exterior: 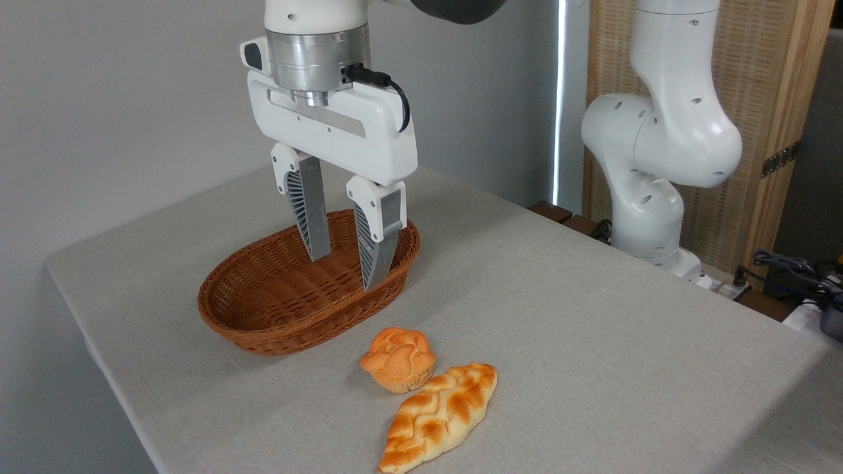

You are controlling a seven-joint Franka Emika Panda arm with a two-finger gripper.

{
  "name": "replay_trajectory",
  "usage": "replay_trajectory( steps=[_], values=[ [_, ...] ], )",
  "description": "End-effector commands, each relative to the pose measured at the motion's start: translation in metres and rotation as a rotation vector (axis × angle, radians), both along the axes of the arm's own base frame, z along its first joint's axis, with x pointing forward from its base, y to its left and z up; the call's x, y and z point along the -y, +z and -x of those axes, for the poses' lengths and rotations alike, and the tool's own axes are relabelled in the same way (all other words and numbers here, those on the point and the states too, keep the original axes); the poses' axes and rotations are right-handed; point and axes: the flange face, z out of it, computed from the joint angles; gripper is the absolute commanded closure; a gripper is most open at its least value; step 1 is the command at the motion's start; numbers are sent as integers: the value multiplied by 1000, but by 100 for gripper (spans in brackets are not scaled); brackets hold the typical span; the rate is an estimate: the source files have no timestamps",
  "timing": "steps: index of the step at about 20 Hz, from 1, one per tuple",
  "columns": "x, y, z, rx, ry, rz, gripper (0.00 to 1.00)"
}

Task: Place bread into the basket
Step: 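Move the gripper down over the small round orange bun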

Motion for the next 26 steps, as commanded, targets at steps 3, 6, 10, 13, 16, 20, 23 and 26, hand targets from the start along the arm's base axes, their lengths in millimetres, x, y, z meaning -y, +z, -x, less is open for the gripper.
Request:
replay_trajectory(
  steps=[3, 6, 10, 13, 16, 20, 23, 26],
  values=[
    [-1, -6, 3, -49, -6, 20, 0],
    [-1, -19, 1, -79, -4, 20, 0],
    [-2, -50, 6, -137, -8, 11, 0],
    [-2, -74, 5, -173, -53, 6, 0],
    [-2, -94, -1, -203, -106, 5, 0],
    [-3, -126, -8, -202, -199, 5, 0],
    [-1, -140, -11, -213, -209, 6, 0],
    [0, -147, -13, -226, -212, 7, 0]
  ],
)
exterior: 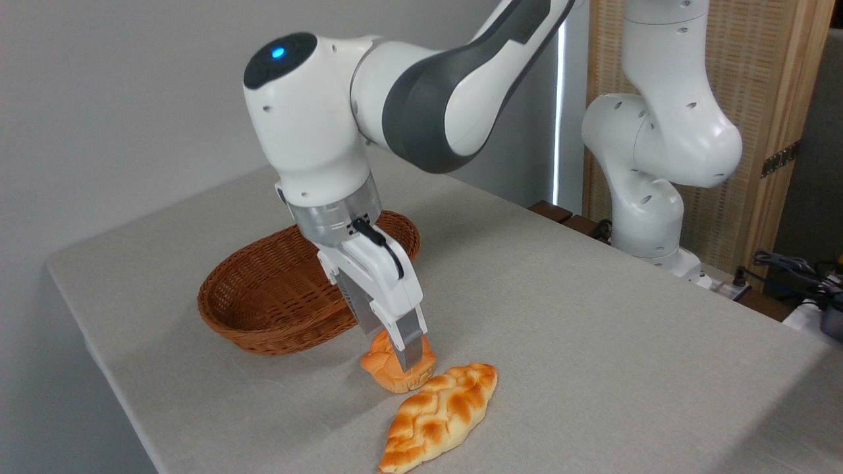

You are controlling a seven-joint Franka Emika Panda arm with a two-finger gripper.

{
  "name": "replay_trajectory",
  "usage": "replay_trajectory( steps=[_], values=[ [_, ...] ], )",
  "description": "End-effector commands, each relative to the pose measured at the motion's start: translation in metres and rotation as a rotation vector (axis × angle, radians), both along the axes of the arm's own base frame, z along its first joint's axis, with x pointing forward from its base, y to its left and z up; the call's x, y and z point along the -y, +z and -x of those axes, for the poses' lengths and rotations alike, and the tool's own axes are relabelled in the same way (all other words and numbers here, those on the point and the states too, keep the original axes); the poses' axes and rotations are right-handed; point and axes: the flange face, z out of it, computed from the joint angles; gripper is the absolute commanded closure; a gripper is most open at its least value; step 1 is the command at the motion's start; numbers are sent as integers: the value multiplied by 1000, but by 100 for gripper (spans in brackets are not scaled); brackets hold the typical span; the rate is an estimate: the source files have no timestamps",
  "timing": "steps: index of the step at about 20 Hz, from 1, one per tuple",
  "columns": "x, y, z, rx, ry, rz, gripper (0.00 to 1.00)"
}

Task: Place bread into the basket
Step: 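Close the gripper on the small round orange bun, then lift the bun and carry it over the wicker basket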

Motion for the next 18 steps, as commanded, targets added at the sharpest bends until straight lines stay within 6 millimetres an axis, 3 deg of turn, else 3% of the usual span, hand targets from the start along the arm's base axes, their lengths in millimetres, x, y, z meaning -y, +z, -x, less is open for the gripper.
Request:
replay_trajectory(
  steps=[1, 18],
  values=[
    [1, -6, -1, 0, -21, 8, 0],
    [7, -27, 5, -37, -37, 8, 3]
  ],
)
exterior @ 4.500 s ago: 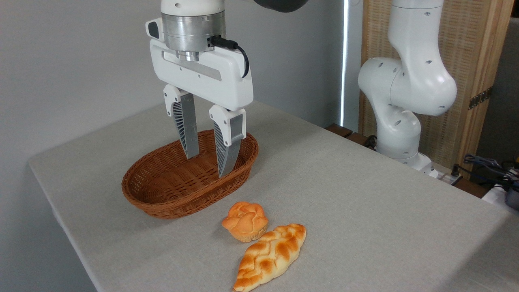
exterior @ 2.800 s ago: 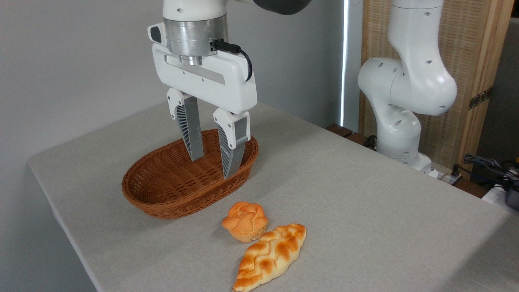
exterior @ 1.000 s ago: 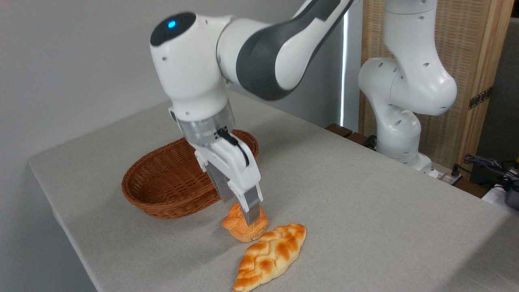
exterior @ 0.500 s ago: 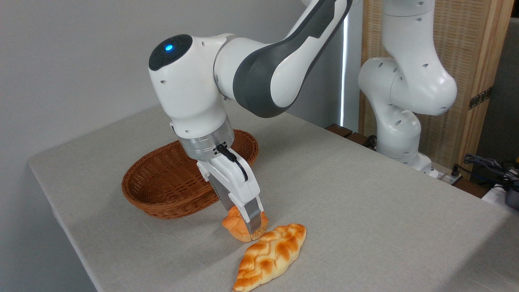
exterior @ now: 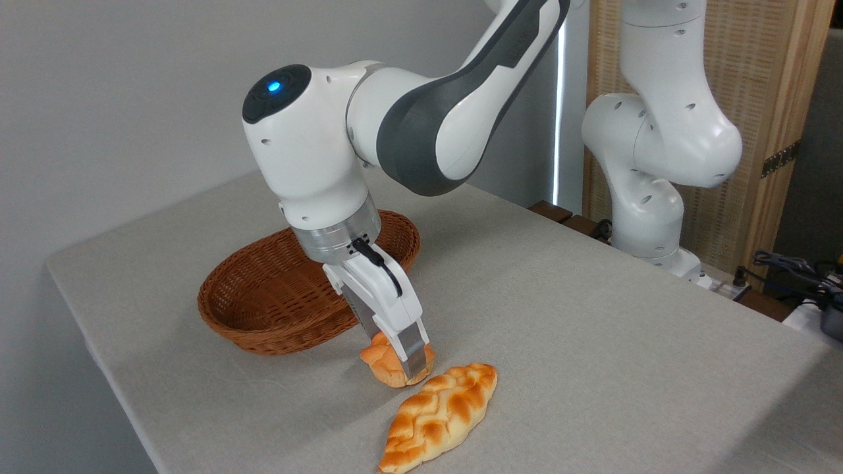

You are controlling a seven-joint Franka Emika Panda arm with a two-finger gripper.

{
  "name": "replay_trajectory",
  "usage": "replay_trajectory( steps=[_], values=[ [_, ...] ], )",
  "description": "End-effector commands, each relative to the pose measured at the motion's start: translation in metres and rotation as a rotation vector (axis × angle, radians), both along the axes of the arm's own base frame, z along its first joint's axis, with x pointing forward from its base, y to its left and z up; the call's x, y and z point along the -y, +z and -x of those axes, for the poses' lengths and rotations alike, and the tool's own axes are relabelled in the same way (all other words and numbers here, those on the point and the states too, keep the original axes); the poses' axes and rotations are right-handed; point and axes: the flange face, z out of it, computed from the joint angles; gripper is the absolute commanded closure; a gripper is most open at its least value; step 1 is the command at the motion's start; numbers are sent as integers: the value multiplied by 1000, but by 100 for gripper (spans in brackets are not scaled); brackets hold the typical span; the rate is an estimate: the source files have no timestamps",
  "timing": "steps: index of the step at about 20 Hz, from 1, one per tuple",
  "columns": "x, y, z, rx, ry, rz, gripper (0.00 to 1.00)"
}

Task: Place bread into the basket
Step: 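Lift the bun and carry it over the wicker basket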

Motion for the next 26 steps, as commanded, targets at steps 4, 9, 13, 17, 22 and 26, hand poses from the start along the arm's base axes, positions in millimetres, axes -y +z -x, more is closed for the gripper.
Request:
replay_trajectory(
  steps=[4, 9, 13, 17, 22, 26],
  values=[
    [0, -2, 2, 6, -24, 8, 54],
    [0, -3, 2, 8, -25, 8, 52],
    [0, 2, 2, 17, -23, 9, 51],
    [-3, 35, 2, 73, -15, 10, 51],
    [2, 68, -2, 133, -7, 23, 51],
    [24, 93, -3, 178, 13, 92, 51]
  ],
)
